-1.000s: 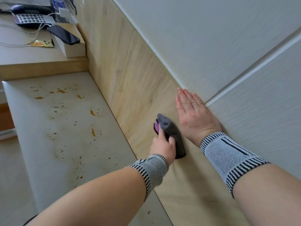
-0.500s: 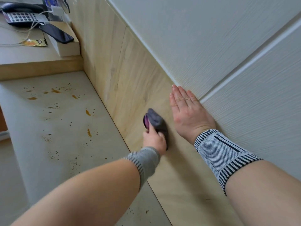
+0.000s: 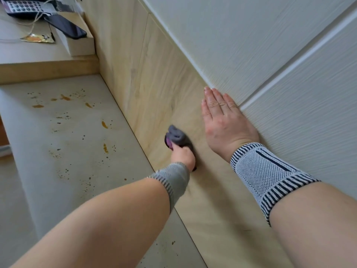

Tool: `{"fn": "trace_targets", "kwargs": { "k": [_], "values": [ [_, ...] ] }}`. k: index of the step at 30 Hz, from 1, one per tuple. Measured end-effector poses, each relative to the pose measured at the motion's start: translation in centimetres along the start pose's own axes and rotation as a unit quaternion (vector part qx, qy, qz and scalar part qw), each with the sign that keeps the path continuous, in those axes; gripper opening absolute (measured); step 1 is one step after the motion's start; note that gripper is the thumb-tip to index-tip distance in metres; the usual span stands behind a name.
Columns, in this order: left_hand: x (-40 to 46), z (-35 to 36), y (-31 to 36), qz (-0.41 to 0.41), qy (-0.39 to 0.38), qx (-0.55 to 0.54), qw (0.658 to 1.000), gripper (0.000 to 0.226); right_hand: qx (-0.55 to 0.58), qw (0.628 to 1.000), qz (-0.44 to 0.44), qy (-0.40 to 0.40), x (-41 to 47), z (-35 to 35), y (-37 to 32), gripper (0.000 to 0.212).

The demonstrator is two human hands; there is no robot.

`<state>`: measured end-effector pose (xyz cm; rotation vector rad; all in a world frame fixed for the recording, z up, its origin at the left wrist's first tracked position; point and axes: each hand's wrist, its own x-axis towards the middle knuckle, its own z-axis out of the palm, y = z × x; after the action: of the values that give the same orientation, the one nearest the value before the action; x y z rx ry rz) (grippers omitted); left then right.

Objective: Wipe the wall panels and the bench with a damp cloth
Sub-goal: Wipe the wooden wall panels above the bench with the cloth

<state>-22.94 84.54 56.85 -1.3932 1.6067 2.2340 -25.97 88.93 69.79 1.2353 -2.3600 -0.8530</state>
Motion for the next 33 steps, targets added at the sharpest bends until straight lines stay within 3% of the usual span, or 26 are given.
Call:
{"fn": "trace_targets", "kwargs": {
  "k": [1, 4, 6, 8, 11, 14, 18, 21, 23, 24, 26, 30, 32, 33],
  "values": [
    [-1.2, -0.1, -1.5, 0.010, -0.020, -0.030, 0.999, 0.057, 0.002, 1.000, 0.001, -0.012, -0.1, -0.2, 0.2, 0.078],
    [-5.1, 0.1, -3.0, 0.129, -0.076, 0.062, 0.987, 0.070, -0.008, 0.999, 0.018, 0.028, 0.0, -0.1, 0.0, 0.069],
    [-5.1, 0.4, -1.7, 0.232, -0.062, 0.036, 0.970, 0.076, 0.023, 0.997, 0.020, 0.071, 0.2, 0.8, -0.1, 0.058],
    [-3.0, 0.6, -0.1, 0.274, -0.036, -0.010, 0.961, 0.078, 0.046, 0.995, 0.014, 0.089, 0.3, 1.4, -0.1, 0.055],
    [1.8, 0.4, 0.5, 0.148, 0.010, -0.055, 0.987, 0.070, 0.054, 0.994, 0.021, 0.088, 0.4, 1.0, 0.0, 0.054],
    [2.9, 0.5, -2.9, 0.012, -0.009, 0.048, 0.999, 0.059, 0.035, 0.994, 0.004, 0.102, 0.3, 1.4, 0.0, 0.055],
    [-2.4, 2.1, -6.9, -0.006, -0.049, 0.020, 0.999, 0.064, 0.027, 0.995, -0.001, 0.093, 0.2, 1.6, 0.2, 0.055],
    [-4.2, 2.1, -3.8, 0.138, -0.040, -0.004, 0.990, 0.072, 0.036, 0.995, 0.010, 0.090, 0.4, 1.2, 0.0, 0.057],
    [-3.9, 1.4, -1.2, 0.281, -0.024, -0.015, 0.959, 0.078, 0.028, 0.995, 0.011, 0.093, 0.4, 1.3, 0.0, 0.056],
    [-3.1, 1.1, -0.2, 0.311, -0.021, -0.028, 0.950, 0.080, 0.024, 0.995, 0.013, 0.092, 0.4, 1.4, 0.1, 0.056],
    [-0.9, 0.8, 0.6, 0.271, -0.005, -0.042, 0.962, 0.078, 0.019, 0.995, 0.015, 0.098, 0.4, 1.3, 0.1, 0.054],
    [2.4, 1.1, -3.3, 0.041, -0.034, -0.016, 0.998, 0.072, -0.033, 0.993, 0.017, 0.113, 0.1, 0.9, -0.5, 0.053],
    [1.0, 1.1, -6.2, 0.010, -0.068, 0.037, 0.997, 0.070, -0.028, 0.995, 0.009, 0.097, -0.7, 1.6, -1.9, 0.054],
    [-0.4, 1.2, -7.0, 0.036, -0.079, 0.038, 0.995, 0.072, -0.019, 0.997, 0.006, 0.079, -1.3, 2.1, -2.7, 0.054]
  ]
}}
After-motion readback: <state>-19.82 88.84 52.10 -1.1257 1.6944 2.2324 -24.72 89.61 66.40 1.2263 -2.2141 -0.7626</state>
